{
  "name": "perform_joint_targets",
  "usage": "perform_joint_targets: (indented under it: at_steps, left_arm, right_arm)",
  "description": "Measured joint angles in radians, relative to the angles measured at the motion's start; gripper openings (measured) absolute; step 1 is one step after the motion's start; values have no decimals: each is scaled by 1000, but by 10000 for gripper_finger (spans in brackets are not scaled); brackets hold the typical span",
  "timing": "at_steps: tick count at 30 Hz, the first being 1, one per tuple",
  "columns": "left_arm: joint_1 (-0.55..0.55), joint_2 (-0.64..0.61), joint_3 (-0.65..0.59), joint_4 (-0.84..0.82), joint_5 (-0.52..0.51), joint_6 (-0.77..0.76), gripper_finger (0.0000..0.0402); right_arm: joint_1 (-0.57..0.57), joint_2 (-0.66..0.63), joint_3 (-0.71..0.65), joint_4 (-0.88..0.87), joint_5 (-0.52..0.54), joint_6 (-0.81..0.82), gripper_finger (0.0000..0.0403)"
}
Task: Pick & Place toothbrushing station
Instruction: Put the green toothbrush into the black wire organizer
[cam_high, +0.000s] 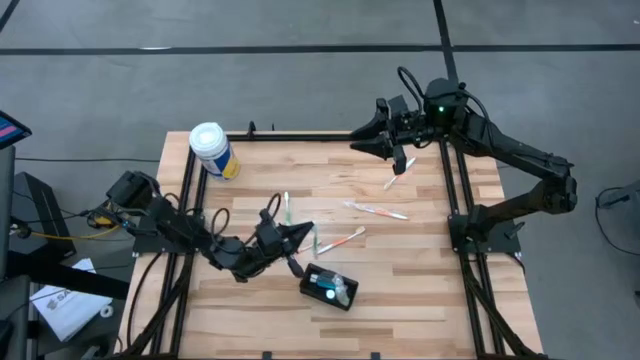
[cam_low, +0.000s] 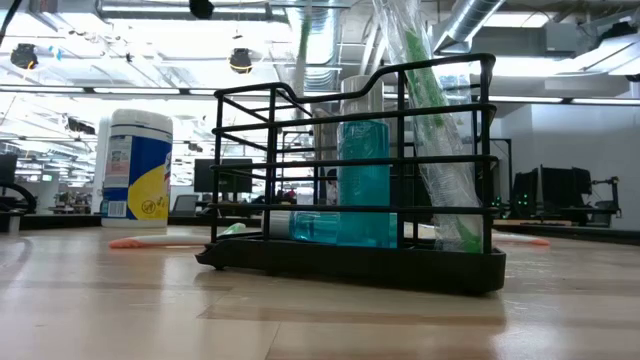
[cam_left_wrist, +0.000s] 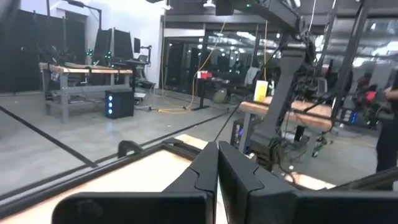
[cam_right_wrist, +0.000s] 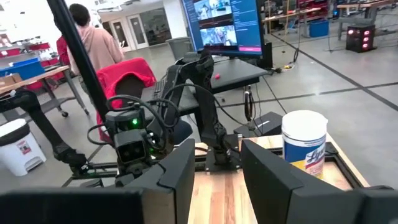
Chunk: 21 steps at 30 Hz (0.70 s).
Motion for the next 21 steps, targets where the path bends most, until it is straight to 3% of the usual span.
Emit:
perform_joint_targets:
  at_steps: [7, 21]
  left_arm:
    - [-23, 32, 46, 67, -4, 80, 0]
    - [-92, 21, 69, 10, -67, 126, 0]
  right_arm:
    - [11, 0, 0, -26, 1, -23, 122]
    - [11, 0, 0, -30, 0, -25, 122]
